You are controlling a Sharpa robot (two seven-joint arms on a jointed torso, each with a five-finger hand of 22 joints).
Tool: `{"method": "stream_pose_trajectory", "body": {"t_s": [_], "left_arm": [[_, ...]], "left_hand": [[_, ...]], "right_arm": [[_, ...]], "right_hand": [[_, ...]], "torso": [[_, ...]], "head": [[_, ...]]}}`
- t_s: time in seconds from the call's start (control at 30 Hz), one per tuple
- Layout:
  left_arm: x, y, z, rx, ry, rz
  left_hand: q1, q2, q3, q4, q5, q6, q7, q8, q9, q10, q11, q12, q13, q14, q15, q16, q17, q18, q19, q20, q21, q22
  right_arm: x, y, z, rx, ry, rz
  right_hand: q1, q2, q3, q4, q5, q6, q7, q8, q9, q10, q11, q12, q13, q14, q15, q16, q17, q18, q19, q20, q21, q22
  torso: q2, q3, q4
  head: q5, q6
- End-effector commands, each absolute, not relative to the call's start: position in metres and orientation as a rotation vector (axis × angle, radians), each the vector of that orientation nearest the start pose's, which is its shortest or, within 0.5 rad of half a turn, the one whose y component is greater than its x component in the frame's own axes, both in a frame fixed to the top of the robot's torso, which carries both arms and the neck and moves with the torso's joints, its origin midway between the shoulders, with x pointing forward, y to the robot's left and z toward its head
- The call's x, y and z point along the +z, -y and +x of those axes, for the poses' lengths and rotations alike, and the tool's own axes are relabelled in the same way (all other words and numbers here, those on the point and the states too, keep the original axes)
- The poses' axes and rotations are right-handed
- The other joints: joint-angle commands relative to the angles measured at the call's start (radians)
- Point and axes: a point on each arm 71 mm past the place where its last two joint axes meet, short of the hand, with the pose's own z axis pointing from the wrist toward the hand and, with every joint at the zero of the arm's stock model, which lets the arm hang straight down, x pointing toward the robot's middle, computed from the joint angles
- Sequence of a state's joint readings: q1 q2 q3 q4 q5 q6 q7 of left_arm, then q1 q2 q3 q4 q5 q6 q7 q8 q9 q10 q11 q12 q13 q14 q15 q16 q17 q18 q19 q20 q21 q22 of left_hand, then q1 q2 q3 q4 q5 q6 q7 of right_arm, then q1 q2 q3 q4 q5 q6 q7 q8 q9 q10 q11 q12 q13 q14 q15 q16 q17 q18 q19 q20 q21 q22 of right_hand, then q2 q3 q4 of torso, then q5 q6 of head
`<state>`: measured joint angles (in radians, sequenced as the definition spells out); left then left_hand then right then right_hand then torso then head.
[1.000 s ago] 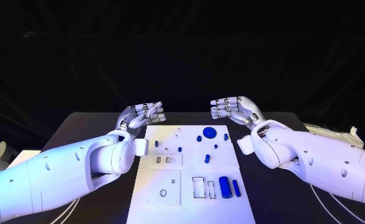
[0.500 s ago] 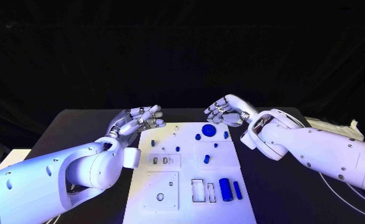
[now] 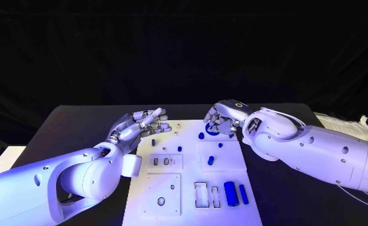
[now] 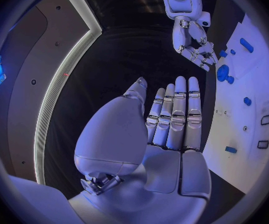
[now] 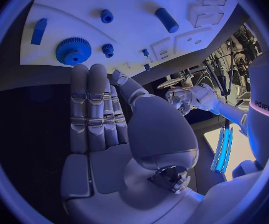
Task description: Assemble the parts on the task board
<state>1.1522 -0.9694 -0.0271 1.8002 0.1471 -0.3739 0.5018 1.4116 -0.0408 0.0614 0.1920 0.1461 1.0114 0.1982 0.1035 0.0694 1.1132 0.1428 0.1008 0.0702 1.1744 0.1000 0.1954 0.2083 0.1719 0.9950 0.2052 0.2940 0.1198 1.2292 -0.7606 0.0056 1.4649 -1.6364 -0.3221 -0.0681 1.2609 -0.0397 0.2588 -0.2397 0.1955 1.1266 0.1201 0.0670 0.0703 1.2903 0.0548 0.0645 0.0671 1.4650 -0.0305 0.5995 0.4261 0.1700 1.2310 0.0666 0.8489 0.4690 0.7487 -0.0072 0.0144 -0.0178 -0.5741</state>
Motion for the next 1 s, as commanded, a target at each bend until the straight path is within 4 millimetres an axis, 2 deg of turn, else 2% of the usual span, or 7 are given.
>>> {"method": "stream_pose_trajectory", "body": {"t_s": [0.03,0.07,0.1,0.2,0.43,0.6,1.0], "left_arm": [[-0.167,-0.193,0.428,-1.733,-1.349,-1.265],[-0.167,-0.193,0.428,-1.734,-1.35,-1.265],[-0.166,-0.192,0.428,-1.736,-1.352,-1.264],[-0.165,-0.192,0.428,-1.74,-1.355,-1.262],[-0.162,-0.191,0.427,-1.742,-1.356,-1.258],[-0.16,-0.191,0.427,-1.744,-1.354,-1.255],[-0.157,-0.191,0.426,-1.747,-1.353,-1.249]], "left_hand": [[-0.011,0.001,-0.006,0.002,-0.004,0.002,0.002,-0.005,-0.001,-0.003,0.003,-0.007,-0.001,-0.008,-0.002,-0.007,0.002,0.01,-0.003,0.003,-0.005,-0.002],[-0.011,0.001,-0.006,0.001,-0.004,0.002,0.002,-0.006,-0.001,-0.003,0.004,-0.007,-0.001,-0.009,-0.002,-0.008,0.002,0.01,-0.004,0.003,-0.006,-0.002],[-0.011,0.001,-0.006,0.001,-0.004,0.002,0.002,-0.006,-0.001,-0.004,0.004,-0.008,-0.001,-0.009,-0.002,-0.009,0.002,0.01,-0.004,0.003,-0.006,-0.002],[-0.011,0.001,-0.007,0.001,-0.004,0.002,0.002,-0.007,-0.001,-0.004,0.004,-0.01,-0.001,-0.01,-0.001,-0.011,0.003,0.01,-0.004,0.004,-0.007,-0.003],[-0.012,0.001,-0.01,-0.001,-0.004,0.001,0.004,-0.011,-0.001,-0.006,0.005,-0.014,-0.001,-0.013,0.0,-0.015,0.004,0.01,-0.005,0.005,-0.009,-0.005],[-0.012,0.001,-0.012,-0.002,-0.004,0.0,0.004,-0.013,-0.001,-0.006,0.006,-0.016,-0.002,-0.014,0.001,-0.018,0.005,0.01,-0.005,0.006,-0.01,-0.006],[-0.012,0.002,-0.013,-0.003,-0.004,0.001,0.005,-0.015,-0.001,-0.007,0.007,-0.018,-0.001,-0.017,0.002,-0.023,0.005,0.01,-0.007,0.007,-0.012,-0.007]], "right_arm": [[-0.153,0.165,0.502,0.505,-1.53,-0.447],[-0.153,0.164,0.502,0.504,-1.531,-0.45],[-0.153,0.163,0.502,0.5,-1.536,-0.458],[-0.152,0.16,0.502,0.494,-1.547,-0.471],[-0.154,0.157,0.504,0.486,-1.573,-0.491],[-0.156,0.155,0.506,0.48,-1.591,-0.5],[-0.159,0.15,0.51,0.479,-1.601,-0.51]], "right_hand": [[-0.015,-0.006,0.016,0.007,-0.006,-0.013,0.0,-0.004,-0.002,-0.016,0.001,-0.003,-0.001,0.042,-0.003,0.053,0.03,-0.012,0.034,0.001,0.107,0.129],[-0.016,-0.01,0.022,0.01,-0.007,-0.016,-0.001,-0.002,-0.001,-0.018,0.001,-0.001,0.0,0.036,-0.003,0.076,0.044,-0.015,0.037,0.001,0.132,0.155],[-0.02,-0.017,0.031,0.016,-0.007,-0.02,0.001,-0.003,-0.001,-0.026,0.003,-0.002,0.0,0.043,-0.001,0.158,0.121,-0.026,0.053,0.003,0.196,0.238],[-0.024,-0.025,0.043,0.026,-0.009,-0.026,0.003,-0.004,-0.001,-0.042,0.007,-0.003,-0.001,0.044,0.002,0.248,0.207,-0.038,0.068,0.007,0.264,0.324],[-0.024,-0.043,0.058,0.044,-0.015,-0.029,0.002,-0.003,0.0,-0.076,0.01,-0.003,-0.001,0.026,0.008,0.3,0.243,-0.04,0.051,0.012,0.309,0.37],[-0.022,-0.047,0.062,0.05,-0.016,-0.031,0.003,-0.003,0.0,-0.089,0.012,-0.004,-0.002,0.022,0.01,0.314,0.252,-0.04,0.045,0.014,0.32,0.38],[-0.018,-0.044,0.07,0.058,-0.018,-0.029,0.006,-0.002,0.001,-0.096,0.015,-0.003,-0.002,0.019,0.013,0.332,0.267,-0.041,0.041,0.017,0.332,0.393]], "torso": [[0.017,0.0026,0.0047],[0.019,0.0022,0.0047],[0.02,0.0018,0.0057],[0.024,0.002,0.0077],[0.033,0.0011,0.0067],[0.037,0.0019,0.0072],[0.052,0.0025,0.0101]], "head": [[0.009,0.001],[0.007,0.001],[0.008,0.001],[0.016,0.0],[0.028,0.002],[0.024,0.003],[0.026,0.006]]}}
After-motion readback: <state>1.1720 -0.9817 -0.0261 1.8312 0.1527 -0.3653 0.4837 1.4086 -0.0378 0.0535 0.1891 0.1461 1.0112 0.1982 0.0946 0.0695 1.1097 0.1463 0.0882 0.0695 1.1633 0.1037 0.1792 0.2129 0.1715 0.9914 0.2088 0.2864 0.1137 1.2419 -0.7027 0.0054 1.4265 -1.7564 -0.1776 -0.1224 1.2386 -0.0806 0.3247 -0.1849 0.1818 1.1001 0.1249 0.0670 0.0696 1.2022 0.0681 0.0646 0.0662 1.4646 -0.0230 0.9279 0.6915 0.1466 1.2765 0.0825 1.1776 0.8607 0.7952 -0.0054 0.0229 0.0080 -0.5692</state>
